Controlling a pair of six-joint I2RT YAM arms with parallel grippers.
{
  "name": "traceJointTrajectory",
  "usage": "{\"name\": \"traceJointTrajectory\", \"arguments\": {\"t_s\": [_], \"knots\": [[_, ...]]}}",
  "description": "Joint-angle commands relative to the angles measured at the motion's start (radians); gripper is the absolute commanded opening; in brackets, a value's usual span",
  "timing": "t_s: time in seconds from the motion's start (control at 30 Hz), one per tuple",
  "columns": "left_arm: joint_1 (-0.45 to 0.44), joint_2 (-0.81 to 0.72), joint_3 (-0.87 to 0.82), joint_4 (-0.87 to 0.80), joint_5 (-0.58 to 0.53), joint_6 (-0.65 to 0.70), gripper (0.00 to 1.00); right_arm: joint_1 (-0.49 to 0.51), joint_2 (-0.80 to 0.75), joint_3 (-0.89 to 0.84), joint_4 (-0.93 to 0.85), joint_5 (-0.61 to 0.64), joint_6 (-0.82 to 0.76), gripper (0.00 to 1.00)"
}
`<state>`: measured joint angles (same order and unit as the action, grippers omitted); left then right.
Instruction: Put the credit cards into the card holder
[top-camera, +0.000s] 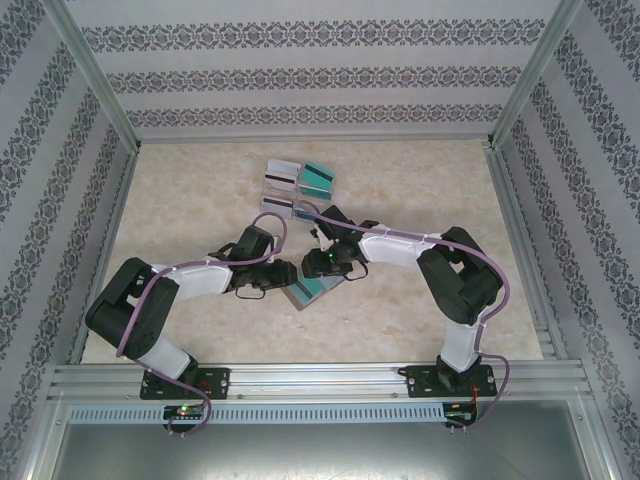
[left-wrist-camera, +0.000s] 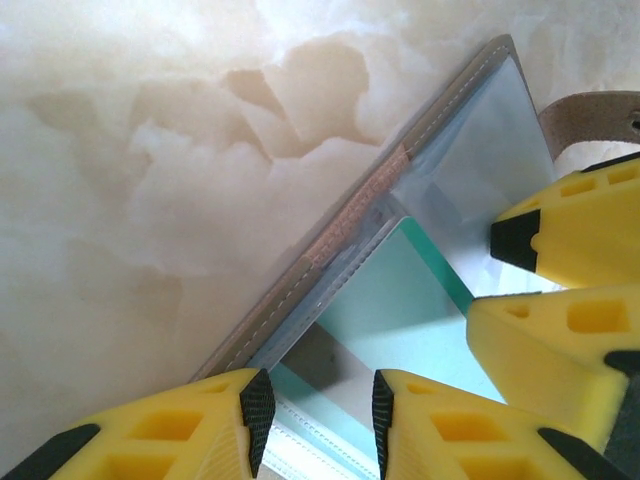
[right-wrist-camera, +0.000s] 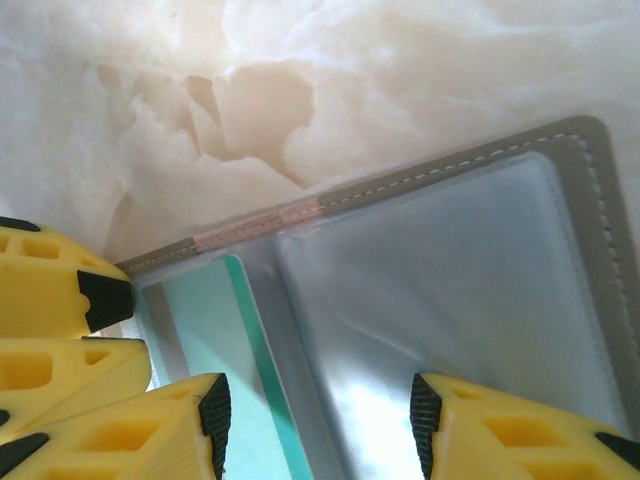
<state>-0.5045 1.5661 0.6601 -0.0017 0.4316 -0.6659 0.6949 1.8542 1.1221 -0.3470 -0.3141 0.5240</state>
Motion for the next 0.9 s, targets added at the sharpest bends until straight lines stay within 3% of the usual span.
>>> {"name": "traceJointTrajectory", "arguments": {"t_s": [0.0,0.87], "knots": [[-0.015,0.042,-0.065,-0.214,-0.095,0.029,0.37,-0.024,-0.027,-0.026,-0.016,0.064,-0.010,0.54],[-0.007,-0.030,-0.101,-0.281,-0.126,0.041,0.35,-0.062,-0.010,-0.035,-0.010,0.084,-0.025,0.54]]}}
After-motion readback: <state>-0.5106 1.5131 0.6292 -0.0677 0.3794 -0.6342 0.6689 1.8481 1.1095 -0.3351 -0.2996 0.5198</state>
